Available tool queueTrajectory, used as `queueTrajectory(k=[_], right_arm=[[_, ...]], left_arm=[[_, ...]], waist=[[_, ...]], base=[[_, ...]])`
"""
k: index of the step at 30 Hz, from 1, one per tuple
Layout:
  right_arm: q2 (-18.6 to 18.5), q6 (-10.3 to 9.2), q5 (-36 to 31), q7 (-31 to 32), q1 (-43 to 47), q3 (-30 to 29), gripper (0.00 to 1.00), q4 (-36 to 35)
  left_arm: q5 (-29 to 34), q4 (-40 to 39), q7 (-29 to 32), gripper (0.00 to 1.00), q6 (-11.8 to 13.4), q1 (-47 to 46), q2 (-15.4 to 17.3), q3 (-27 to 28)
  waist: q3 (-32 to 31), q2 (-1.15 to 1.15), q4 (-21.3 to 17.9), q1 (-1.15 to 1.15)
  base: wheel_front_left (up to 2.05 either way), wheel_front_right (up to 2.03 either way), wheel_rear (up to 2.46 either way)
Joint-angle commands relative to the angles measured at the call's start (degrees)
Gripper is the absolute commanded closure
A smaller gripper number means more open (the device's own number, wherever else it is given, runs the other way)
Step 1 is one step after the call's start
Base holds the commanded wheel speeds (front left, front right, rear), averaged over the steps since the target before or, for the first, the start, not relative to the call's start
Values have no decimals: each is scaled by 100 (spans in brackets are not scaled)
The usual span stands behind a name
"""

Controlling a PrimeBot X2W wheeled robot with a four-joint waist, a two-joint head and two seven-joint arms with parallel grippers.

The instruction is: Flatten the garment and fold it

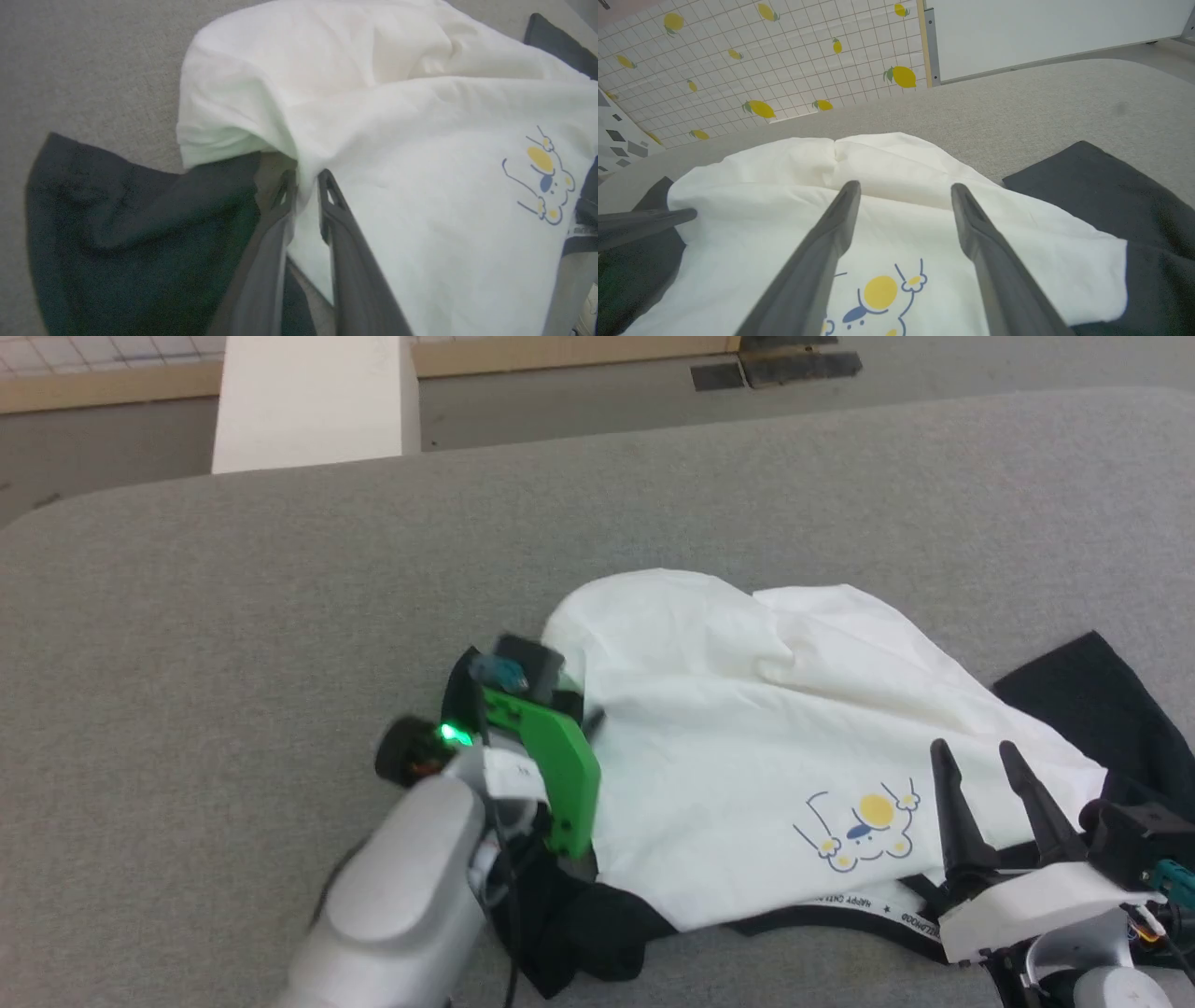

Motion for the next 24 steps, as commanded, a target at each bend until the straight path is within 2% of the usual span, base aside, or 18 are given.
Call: queueTrajectory(k=[1, 8, 9, 10, 13, 15, 16, 17, 18, 24], right_arm=[[-1, -9, 61, -68, -122, 18, 0, 20], [-1, -9, 184, -243, -421, 173, 0, 106], [-1, -9, 206, -272, -474, 220, 0, 129], [-1, -9, 273, -346, -597, 330, 0, 218], [-1, -9, 352, -434, -720, 438, 0, 324], [-1, -9, 388, -494, -776, 488, 0, 400], [-1, -9, 398, -519, -792, 501, 0, 432], [-1, -9, 407, -545, -807, 507, 0, 469], [-1, -9, 412, -564, -815, 504, 0, 495], [-1, -9, 327, -587, -796, 331, 0, 622]], left_arm=[[-22, 6, -114, 100, -31, -247, 117, 79], [246, 324, -761, 100, 38, -1320, 806, 526], [308, 421, -868, 100, 79, -1501, 937, 598], [407, 703, -1109, 100, 138, -1909, 1207, 748], [432, 1010, -1301, 100, 212, -2211, 1424, 903], [333, 1201, -1389, 100, 226, -2285, 1457, 1018], [269, 1281, -1414, 73, 223, -2286, 1452, 1069], [202, 1365, -1452, 16, 214, -2269, 1444, 1113], [161, 1418, -1487, 0, 203, -2242, 1436, 1134], [-142, 1529, -2048, 0, 167, -1769, 1199, 1276]], waist=[[158, 0, -115, 0], [553, 0, -347, 0], [625, 0, -403, 0], [784, 0, -534, 0], [936, 0, -662, 0], [986, 0, -711, 0], [997, 0, -720, 0], [1004, 0, -724, 0], [1006, 0, -718, 0], [783, 0, -481, 0]], base=[[0, 0, 0], [0, 0, 0], [0, 0, 0], [0, 0, 0], [0, 0, 0], [0, 0, 0], [0, 0, 0], [0, 0, 0], [0, 0, 0], [0, 0, 0]])
